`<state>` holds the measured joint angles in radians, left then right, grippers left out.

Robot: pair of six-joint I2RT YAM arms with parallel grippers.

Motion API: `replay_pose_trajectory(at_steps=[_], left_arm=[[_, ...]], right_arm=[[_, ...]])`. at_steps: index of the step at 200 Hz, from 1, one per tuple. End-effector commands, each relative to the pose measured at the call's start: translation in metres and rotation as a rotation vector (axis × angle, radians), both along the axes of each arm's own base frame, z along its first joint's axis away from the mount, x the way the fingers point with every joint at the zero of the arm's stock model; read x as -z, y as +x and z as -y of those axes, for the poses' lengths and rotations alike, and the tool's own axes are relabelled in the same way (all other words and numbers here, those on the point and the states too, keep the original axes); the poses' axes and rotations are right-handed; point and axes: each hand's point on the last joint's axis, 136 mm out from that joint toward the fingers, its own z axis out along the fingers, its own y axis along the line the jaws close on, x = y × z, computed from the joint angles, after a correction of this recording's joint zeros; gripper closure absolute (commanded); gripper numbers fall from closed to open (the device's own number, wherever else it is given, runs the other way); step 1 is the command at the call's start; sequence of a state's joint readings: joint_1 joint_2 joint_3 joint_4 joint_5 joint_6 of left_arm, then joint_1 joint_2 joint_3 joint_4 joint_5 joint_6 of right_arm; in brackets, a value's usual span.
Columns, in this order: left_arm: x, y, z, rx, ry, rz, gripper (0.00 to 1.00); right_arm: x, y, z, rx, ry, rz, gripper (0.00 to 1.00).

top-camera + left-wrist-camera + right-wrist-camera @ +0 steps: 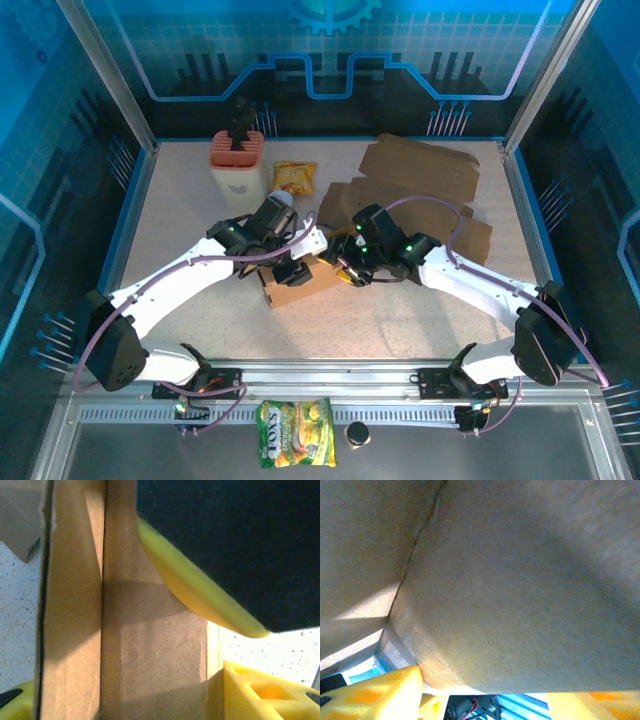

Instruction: Fold the paper box

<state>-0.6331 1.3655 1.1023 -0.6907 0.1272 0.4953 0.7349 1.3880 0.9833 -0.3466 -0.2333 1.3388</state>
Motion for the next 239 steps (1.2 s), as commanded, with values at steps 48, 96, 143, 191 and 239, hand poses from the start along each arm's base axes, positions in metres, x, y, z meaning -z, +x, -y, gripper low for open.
replay_pose_trajectory(at_steps=[48, 96, 143, 191, 239], left_arm=[[0.003, -0.011, -0.001, 0.014, -0.010, -0.043, 0.44], [0.004, -0.013, 0.000, 0.021, -0.011, -0.044, 0.43], [0.002, -0.016, 0.002, 0.056, -0.019, -0.045, 0.50], [0.001, -0.021, 0.002, 0.104, -0.020, -0.042, 0.51], [0.001, -0.023, 0.002, 0.130, -0.014, -0.041, 0.50]], right_arm=[[0.038, -0.025, 0.020, -0.029, -0.203, -0.187, 0.39], [0.035, -0.024, 0.017, -0.036, -0.194, -0.181, 0.39], [-0.039, 0.003, 0.026, -0.141, -0.162, 0.168, 0.32], [-0.110, 0.036, 0.114, -0.146, -0.174, 0.593, 0.33], [-0.100, 0.062, 0.136, -0.265, -0.108, 0.626, 0.36]])
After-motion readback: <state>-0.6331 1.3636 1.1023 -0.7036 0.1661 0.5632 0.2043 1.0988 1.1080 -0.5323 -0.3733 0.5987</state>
